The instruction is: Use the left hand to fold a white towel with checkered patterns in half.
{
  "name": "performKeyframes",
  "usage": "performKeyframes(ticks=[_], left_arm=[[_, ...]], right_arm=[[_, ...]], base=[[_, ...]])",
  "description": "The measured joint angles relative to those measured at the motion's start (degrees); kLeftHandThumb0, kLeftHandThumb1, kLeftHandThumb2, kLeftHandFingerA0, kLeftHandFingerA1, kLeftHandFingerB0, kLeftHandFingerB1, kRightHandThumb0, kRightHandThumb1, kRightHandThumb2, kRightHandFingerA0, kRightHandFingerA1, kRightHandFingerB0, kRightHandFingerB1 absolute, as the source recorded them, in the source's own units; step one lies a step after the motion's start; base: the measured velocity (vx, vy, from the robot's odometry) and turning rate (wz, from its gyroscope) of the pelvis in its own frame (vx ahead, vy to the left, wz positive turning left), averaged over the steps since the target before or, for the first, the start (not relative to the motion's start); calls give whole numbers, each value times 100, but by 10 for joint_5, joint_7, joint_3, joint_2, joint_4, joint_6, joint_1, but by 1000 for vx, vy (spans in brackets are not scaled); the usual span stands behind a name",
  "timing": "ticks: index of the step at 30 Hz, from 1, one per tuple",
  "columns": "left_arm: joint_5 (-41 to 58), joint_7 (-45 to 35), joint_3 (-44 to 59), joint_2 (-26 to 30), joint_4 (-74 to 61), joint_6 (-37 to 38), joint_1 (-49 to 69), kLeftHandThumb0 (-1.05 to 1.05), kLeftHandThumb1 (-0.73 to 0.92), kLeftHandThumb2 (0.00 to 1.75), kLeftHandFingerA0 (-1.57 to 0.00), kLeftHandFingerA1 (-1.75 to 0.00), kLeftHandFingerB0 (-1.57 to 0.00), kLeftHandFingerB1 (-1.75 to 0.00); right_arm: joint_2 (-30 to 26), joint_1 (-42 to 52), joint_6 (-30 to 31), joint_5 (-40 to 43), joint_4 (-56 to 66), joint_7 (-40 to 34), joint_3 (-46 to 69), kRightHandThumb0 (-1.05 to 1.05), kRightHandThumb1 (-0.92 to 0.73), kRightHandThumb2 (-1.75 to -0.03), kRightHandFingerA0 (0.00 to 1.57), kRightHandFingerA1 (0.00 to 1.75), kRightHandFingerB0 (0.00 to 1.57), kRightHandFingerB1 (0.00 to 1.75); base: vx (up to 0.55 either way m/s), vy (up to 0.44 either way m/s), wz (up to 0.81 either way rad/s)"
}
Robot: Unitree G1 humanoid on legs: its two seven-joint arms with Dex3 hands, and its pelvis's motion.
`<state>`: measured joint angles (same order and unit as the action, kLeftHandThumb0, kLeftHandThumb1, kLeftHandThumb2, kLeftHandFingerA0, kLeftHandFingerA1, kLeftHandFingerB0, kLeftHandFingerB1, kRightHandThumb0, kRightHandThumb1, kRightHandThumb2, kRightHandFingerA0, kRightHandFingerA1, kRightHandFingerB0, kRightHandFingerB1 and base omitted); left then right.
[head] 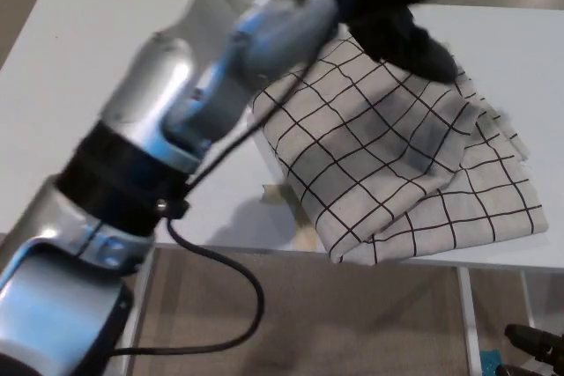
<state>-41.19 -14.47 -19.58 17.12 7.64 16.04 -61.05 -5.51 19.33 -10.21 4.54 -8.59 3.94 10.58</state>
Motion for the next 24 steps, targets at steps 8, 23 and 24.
performKeyframes(ticks=[8, 23, 24], left_arm=[[60, -22, 92, 50, -81, -13, 66, -64, 35, 81, -1, -22, -1, -28], [197, -87, 266, 116, -161, -42, 302, -41, 37, 51, -83, -59, -78, -49], [202, -91, 274, 118, -161, -45, 313, -39, 37, 51, -88, -61, -79, -50]], right_arm=[[0, 2, 0, 0, 0, 0, 0, -38, -57, -58, 59, 61, 72, 54], [-3, -15, 1, 1, 2, -1, 8, -41, -57, -58, 60, 63, 69, 56], [-4, -16, 1, 1, 2, -1, 9, -40, -58, -58, 60, 64, 70, 56]], base=[[0, 0, 0], [0, 0, 0], [0, 0, 0]])
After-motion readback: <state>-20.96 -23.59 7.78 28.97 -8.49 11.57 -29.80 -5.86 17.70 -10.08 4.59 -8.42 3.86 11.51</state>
